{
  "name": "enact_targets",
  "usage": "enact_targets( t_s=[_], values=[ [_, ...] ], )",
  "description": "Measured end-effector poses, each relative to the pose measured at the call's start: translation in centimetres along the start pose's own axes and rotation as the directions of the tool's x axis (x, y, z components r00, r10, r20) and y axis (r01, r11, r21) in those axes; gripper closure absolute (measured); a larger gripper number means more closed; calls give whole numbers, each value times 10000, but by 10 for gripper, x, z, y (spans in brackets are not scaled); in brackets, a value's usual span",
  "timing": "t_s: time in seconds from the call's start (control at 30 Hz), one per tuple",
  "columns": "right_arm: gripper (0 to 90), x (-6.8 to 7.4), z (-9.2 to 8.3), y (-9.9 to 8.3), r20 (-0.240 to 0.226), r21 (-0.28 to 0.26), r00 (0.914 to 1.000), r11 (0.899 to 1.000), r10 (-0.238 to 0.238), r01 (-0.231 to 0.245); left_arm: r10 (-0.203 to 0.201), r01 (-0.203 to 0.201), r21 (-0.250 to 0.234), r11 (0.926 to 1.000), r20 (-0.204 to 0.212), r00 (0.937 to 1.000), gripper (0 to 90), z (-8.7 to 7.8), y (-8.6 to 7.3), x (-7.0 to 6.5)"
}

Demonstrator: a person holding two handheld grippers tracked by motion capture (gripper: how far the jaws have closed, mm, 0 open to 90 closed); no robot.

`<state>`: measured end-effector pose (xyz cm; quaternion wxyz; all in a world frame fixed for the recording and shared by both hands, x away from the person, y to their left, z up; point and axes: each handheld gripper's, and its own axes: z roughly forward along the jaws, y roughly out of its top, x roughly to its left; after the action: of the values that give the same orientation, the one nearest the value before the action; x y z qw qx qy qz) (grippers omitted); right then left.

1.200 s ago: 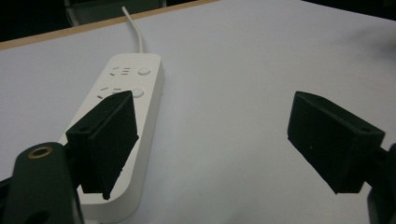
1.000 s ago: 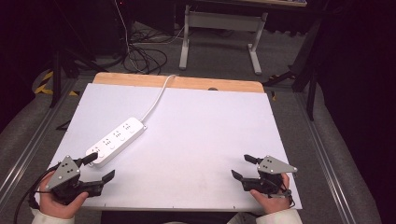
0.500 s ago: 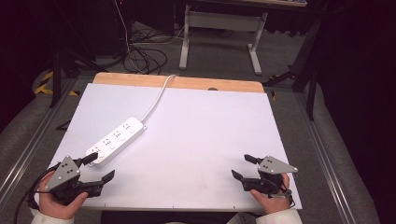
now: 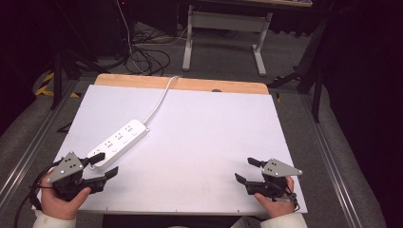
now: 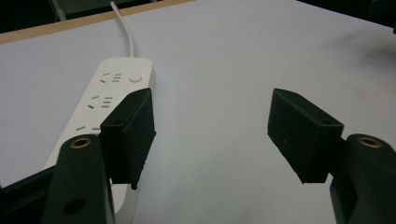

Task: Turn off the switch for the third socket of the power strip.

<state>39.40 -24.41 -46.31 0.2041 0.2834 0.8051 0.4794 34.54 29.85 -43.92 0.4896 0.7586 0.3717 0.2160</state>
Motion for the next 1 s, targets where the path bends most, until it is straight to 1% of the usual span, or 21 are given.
enact_targets(
  t_s=[0.03,0.17,0.23,0.4,0.53,0.57,0.93,1.0],
  values=[
    [265,0,0,0,-18,-16,10000,10000,19,-19,53,-53,16,10000,11,10000,330,1,3,1],
    [265,0,1,0,-39,-7,10000,10000,6,-6,54,-54,21,10000,-13,10000,338,2,11,3],
    [265,0,1,0,-44,0,10000,10000,1,-1,34,-34,-6,10000,19,10000,340,3,12,3],
    [265,0,1,0,-39,18,10000,10000,17,-17,88,-88,-37,10000,28,10000,346,5,21,5],
    [265,0,1,0,-75,5,10000,10000,27,-27,33,-32,-54,10000,58,10000,352,7,27,7],
    [265,0,1,0,-78,7,10000,10000,30,-30,-36,37,-89,10000,74,10000,354,9,30,8],
    [265,0,1,0,-129,-19,9999,10000,56,-56,-62,62,33,10000,36,10000,358,16,41,17],
    [265,0,1,0,-116,15,9999,10000,50,-50,-170,170,46,9998,38,9998,358,18,42,19]
  ],
)
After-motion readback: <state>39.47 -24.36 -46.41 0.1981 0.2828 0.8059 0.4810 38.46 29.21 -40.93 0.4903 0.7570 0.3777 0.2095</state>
